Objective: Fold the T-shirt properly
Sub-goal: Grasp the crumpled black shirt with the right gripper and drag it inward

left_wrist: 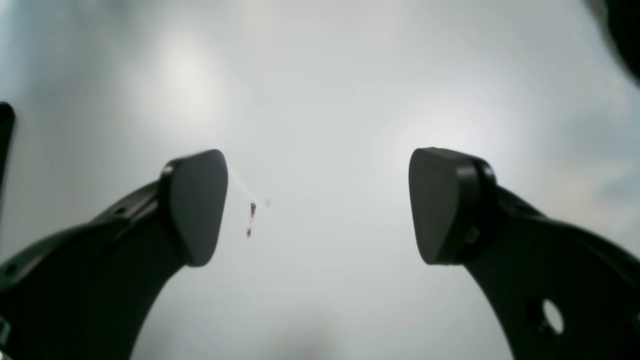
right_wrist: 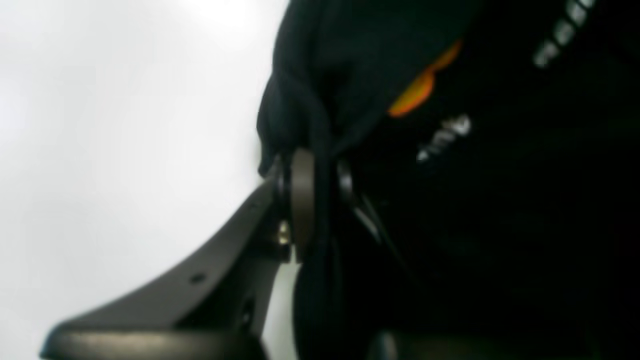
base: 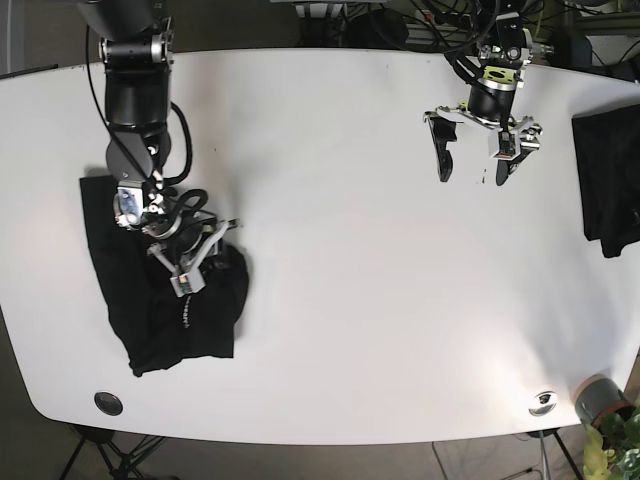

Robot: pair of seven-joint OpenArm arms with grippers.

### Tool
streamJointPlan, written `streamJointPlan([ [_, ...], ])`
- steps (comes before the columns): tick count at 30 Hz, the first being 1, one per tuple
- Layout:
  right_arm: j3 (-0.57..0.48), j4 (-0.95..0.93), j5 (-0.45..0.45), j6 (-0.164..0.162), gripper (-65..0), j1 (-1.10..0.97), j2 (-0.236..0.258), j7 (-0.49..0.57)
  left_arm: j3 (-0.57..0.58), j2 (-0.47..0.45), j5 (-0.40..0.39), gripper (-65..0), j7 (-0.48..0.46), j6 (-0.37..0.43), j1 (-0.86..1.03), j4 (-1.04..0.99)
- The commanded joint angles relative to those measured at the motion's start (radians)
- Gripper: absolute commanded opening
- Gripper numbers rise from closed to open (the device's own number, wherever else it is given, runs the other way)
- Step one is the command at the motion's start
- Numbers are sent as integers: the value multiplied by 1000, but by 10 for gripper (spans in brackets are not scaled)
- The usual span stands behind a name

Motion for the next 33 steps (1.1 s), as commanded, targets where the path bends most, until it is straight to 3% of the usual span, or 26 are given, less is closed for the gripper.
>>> streamJointPlan([
  [1,-21,89,17,11,-626,1,-37,-23,-3,-5,-12,-126,-28,0,-9,21],
  [13,-236,261,23,9,-626,-105,-172,-159,-67,-17,-11,-126,-28,0,-64,21],
  [27,-437,382,21,8,-625,-232,-246,-179,-152,-19,-11,-125,-26,0,-94,17],
  [33,-438,382,24,6,-623,-240,-252,-179,-152,-19,-9,-125,-26,0,-94,15],
])
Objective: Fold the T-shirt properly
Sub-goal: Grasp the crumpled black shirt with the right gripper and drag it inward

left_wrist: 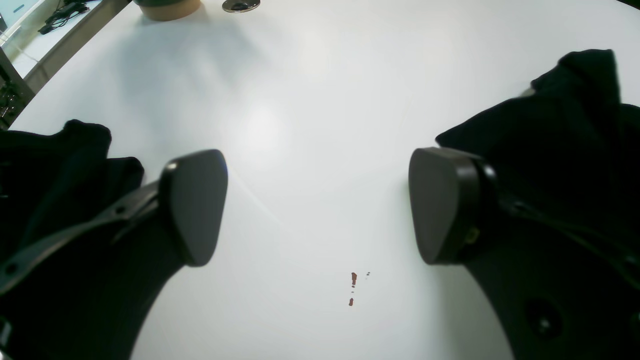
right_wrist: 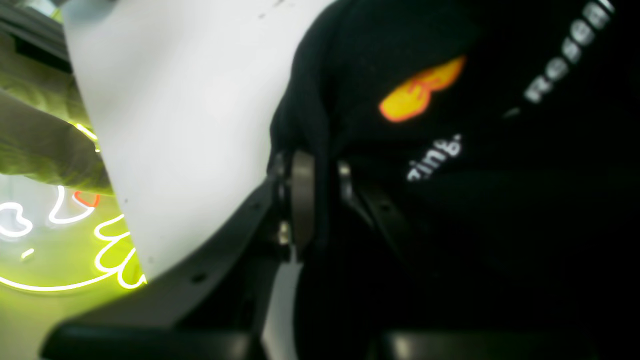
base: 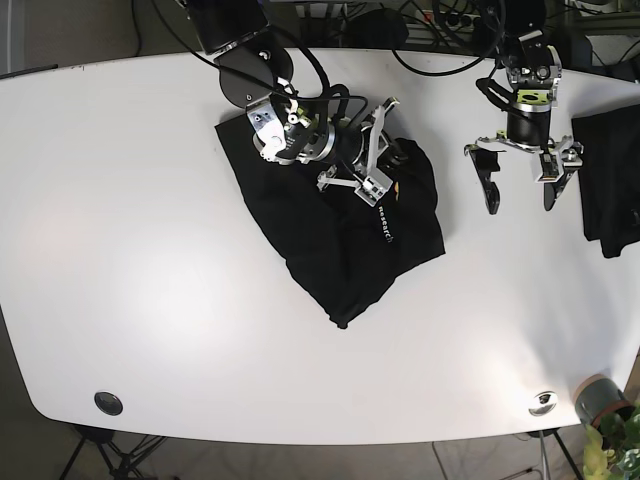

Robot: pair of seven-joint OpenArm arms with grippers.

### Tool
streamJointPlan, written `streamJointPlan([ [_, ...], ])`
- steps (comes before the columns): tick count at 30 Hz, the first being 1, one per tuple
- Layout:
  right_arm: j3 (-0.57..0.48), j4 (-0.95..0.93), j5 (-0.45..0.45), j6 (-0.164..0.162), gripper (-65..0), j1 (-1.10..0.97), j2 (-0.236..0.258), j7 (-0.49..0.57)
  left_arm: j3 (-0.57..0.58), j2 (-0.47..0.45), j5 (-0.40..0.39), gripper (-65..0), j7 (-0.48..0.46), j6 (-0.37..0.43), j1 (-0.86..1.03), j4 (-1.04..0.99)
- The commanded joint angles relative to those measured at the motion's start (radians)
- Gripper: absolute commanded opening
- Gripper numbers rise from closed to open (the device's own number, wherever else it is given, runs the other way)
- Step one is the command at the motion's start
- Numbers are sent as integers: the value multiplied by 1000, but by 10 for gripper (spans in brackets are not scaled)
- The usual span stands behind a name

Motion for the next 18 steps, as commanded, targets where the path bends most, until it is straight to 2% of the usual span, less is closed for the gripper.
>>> streamJointPlan([
  [1,2,22,16,4,-618,20,-9,22,-2,-6,-8,-125,-26,0,-2,15],
  [3,2,25,16,4,-583,20,-8,22,-2,-6,-8,-125,-26,0,-2,14],
  [7,4,87,16,4,-401,17,3,16,-1,-6,-8,-125,-26,0,-2,14],
  [8,4,111,14,4,-336,5,14,16,-1,-6,-8,-125,-26,0,-2,14],
  [12,5,217,16,4,-173,-9,37,16,-1,-6,-6,-125,-26,0,-2,14],
  [14,5,259,14,4,-141,-17,50,16,-1,-6,-6,-125,-24,0,-2,14],
  [18,24,320,7,4,-141,-20,72,16,-1,-6,-6,-125,46,0,-4,15],
])
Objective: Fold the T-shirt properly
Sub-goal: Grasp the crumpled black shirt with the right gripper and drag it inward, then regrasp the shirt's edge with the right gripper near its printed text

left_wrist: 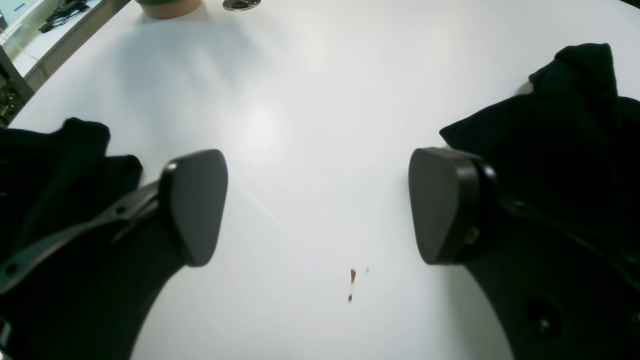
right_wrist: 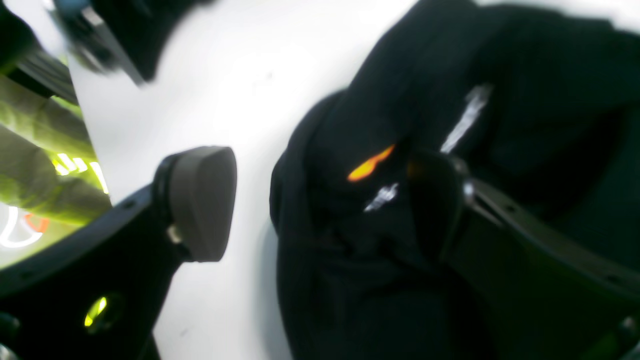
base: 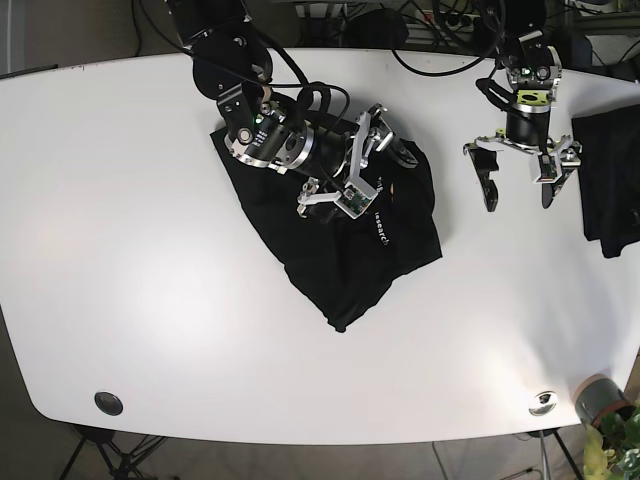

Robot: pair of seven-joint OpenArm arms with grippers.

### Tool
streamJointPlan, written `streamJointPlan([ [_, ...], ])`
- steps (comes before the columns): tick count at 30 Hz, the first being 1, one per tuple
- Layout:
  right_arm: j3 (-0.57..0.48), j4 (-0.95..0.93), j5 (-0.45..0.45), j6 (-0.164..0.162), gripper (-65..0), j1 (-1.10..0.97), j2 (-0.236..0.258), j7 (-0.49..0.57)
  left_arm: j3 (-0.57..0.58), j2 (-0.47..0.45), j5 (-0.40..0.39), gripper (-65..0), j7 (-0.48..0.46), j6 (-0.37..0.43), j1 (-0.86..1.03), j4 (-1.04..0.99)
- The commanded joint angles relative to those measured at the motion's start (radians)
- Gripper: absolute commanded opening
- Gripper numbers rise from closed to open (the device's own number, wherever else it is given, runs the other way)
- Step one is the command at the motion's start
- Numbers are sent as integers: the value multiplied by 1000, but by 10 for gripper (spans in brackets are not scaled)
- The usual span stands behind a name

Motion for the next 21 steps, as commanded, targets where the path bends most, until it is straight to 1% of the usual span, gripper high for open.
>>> streamJointPlan([
  [1,34,42,13,4,-141,13,5,26,-2,-6,-8,-125,25,0,-3,19],
  [4,92,47,13,4,-141,13,5,26,-2,-6,-8,-125,48,0,-4,20],
  [9,170,70,13,4,-141,13,7,26,-1,-6,-8,-125,50,0,-4,20],
  [11,195,75,12,4,-141,16,10,11,1,-6,-8,-125,50,0,-4,20],
  [14,203,75,12,4,-141,33,24,-15,2,-4,-8,-125,50,0,-3,22],
  [21,194,68,23,6,-141,71,21,-56,21,-4,-8,-125,50,0,-3,20],
])
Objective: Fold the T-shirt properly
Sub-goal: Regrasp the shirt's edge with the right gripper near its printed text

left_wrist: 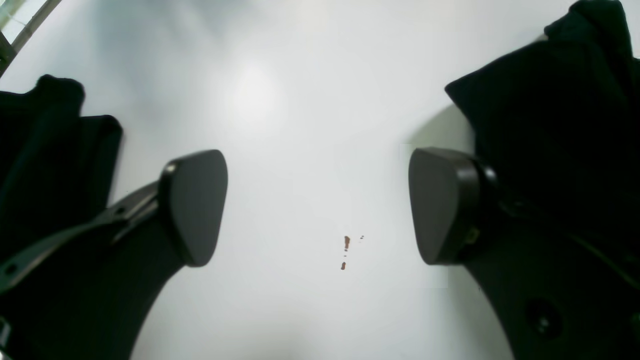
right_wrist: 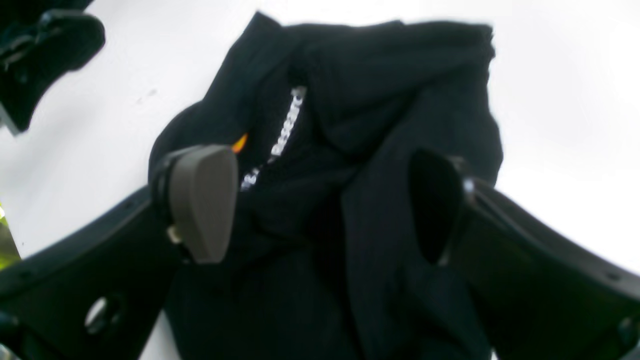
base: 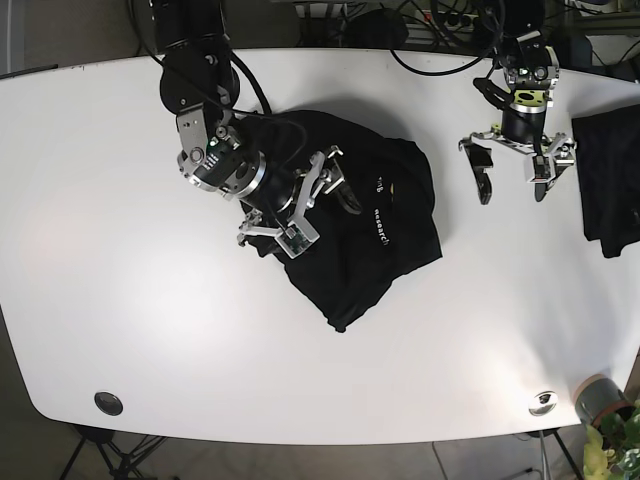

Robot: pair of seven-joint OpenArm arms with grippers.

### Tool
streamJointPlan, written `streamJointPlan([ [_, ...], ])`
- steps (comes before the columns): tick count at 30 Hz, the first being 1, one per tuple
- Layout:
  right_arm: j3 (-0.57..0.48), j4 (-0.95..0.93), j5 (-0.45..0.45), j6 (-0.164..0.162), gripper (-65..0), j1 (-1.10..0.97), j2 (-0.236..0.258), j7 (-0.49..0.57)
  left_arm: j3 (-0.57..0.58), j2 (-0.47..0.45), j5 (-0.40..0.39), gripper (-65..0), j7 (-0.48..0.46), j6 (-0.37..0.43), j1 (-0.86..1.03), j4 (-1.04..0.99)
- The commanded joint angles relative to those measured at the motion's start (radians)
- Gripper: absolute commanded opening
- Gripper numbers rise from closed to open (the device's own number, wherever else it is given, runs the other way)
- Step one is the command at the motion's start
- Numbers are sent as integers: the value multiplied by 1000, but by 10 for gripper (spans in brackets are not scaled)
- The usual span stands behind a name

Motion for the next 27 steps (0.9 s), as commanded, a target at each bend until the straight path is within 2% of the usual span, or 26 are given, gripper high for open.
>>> streamJointPlan([
  [1,-27,13,20,6,-141,31,-10,8,4,-7,-9,-125,-29,0,-3,20],
  [4,-69,-8,17,6,-141,44,-22,7,4,-7,-9,-125,-29,0,-3,20],
  [10,-96,-108,13,6,-141,76,-99,5,0,-7,-9,-125,-29,0,0,19],
  [16,-194,-214,11,6,-141,152,-116,10,0,-7,-9,-125,-29,0,2,19],
  [20,-196,-278,11,4,-141,202,-145,10,-1,-7,-9,-125,-29,0,3,17],
  [27,-196,-401,20,4,-141,341,-152,11,-1,-7,-9,-125,-29,0,3,17],
])
